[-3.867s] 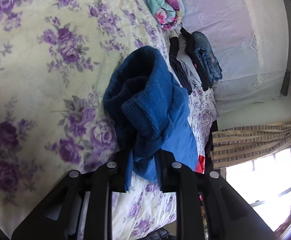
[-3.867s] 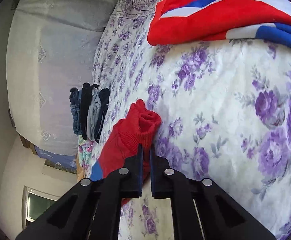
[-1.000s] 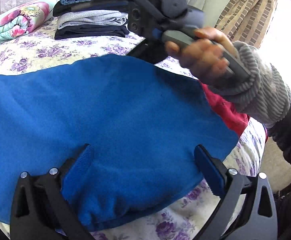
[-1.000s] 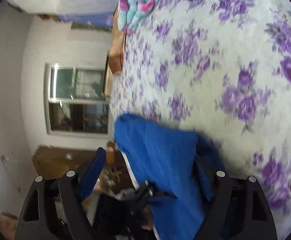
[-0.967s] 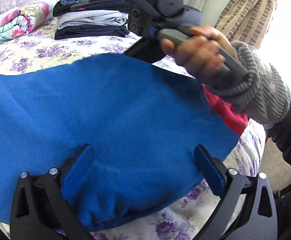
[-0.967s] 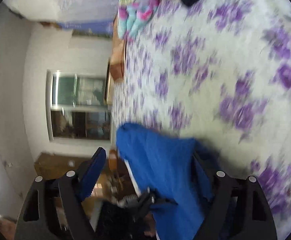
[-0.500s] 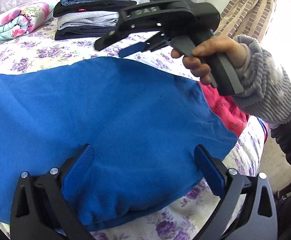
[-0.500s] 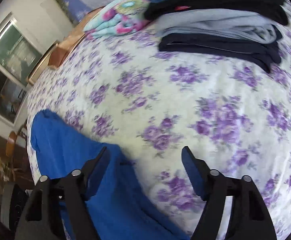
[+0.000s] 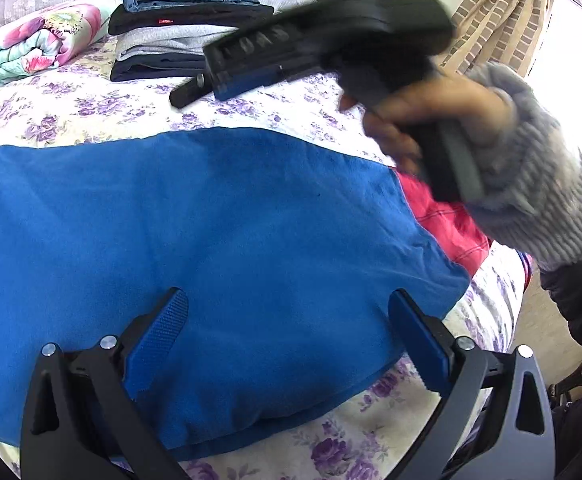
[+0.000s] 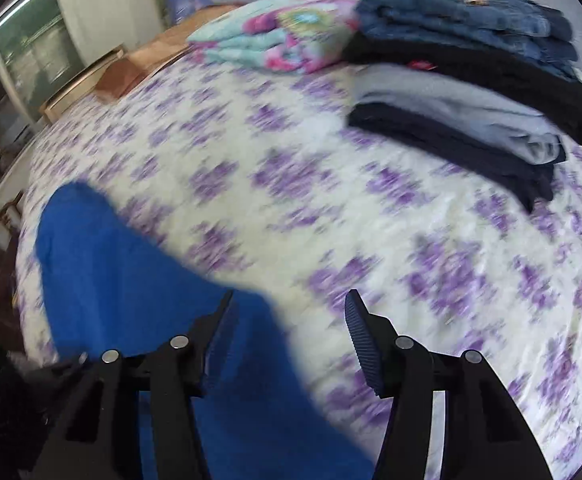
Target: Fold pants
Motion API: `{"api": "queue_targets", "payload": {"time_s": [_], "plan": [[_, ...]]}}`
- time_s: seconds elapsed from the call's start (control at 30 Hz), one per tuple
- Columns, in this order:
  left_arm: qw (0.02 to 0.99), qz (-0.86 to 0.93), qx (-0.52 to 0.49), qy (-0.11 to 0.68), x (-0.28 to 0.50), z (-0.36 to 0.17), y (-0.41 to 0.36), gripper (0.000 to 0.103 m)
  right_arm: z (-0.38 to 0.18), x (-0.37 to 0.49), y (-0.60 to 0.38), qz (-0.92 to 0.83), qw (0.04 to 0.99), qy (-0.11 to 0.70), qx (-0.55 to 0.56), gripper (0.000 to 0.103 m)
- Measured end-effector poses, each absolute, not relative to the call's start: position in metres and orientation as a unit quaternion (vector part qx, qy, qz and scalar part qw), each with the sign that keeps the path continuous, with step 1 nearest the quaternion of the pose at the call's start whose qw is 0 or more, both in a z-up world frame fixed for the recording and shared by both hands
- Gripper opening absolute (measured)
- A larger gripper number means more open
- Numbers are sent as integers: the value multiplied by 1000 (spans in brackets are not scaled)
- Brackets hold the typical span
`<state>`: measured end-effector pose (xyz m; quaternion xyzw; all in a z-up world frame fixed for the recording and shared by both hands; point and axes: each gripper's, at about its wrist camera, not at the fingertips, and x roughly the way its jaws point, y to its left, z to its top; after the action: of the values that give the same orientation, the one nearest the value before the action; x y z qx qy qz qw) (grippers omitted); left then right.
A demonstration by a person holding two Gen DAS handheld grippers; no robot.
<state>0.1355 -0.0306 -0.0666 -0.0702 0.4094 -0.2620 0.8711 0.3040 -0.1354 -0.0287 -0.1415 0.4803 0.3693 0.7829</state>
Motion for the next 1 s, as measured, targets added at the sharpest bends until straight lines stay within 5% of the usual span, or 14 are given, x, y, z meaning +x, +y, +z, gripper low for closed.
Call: {"api": "queue_targets", "payload": {"time_s": [0.1, 0.17, 0.47, 0.63, 0.87, 1.0], "plan": [[871, -260, -74, 411, 134, -66, -30, 98, -50, 290, -118, 332, 785, 474, -221, 55], [871, -256, -64, 415, 134, -67, -32, 98, -64, 300, -118, 318, 788, 483, -213, 64], [884, -219, -70, 406, 127, -51, -10, 98, -7, 300, -192, 306, 847, 435, -25, 67], [901, -160, -124, 384, 134, -37, 35, 98, 12, 244, -268, 262, 877, 395, 80, 83], [904, -117, -134, 389, 143, -47, 72, 98, -23, 160, -369, 248, 842, 386, 283, 88], [918, -91, -58, 381, 138, -52, 52, 98, -69, 155, -409, 183, 826, 418, 331, 87]]}}
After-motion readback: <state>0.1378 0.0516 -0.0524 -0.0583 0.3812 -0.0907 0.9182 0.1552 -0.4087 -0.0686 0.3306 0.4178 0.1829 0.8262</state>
